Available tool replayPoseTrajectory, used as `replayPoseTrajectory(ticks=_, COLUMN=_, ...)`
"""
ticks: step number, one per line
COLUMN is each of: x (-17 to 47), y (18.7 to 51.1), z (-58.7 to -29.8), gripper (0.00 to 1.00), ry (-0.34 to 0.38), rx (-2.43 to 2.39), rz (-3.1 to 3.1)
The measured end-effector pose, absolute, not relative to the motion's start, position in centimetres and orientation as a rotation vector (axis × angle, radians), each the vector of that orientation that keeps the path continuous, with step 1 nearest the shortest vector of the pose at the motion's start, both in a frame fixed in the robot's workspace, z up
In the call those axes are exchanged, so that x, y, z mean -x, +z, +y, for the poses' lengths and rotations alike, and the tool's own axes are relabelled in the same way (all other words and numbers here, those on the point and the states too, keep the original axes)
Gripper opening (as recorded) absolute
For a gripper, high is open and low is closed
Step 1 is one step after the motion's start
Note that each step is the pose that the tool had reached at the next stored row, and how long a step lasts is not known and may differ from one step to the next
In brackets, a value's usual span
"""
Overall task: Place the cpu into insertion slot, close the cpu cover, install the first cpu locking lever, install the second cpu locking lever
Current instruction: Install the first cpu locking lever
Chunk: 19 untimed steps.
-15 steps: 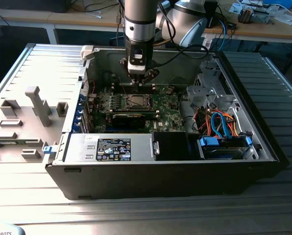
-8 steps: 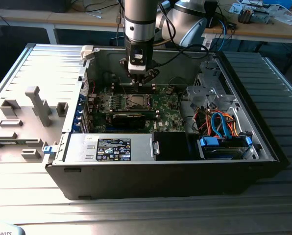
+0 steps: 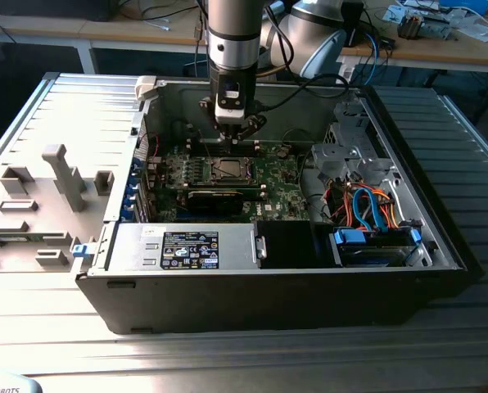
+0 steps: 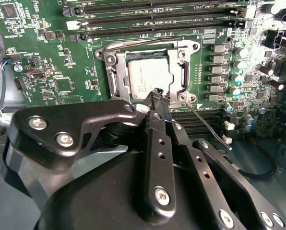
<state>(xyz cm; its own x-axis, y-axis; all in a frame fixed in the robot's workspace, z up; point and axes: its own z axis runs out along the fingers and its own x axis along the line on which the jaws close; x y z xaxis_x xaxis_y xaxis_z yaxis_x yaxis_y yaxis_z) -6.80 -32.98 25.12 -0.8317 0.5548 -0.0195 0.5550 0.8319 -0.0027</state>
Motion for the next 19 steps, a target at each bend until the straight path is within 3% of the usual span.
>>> replayPoseTrajectory(ticks=19, x=6.80, y=25.12, z=-32.98, gripper=0.11, ry=-0.012, rx=-0.863, rz=3.002)
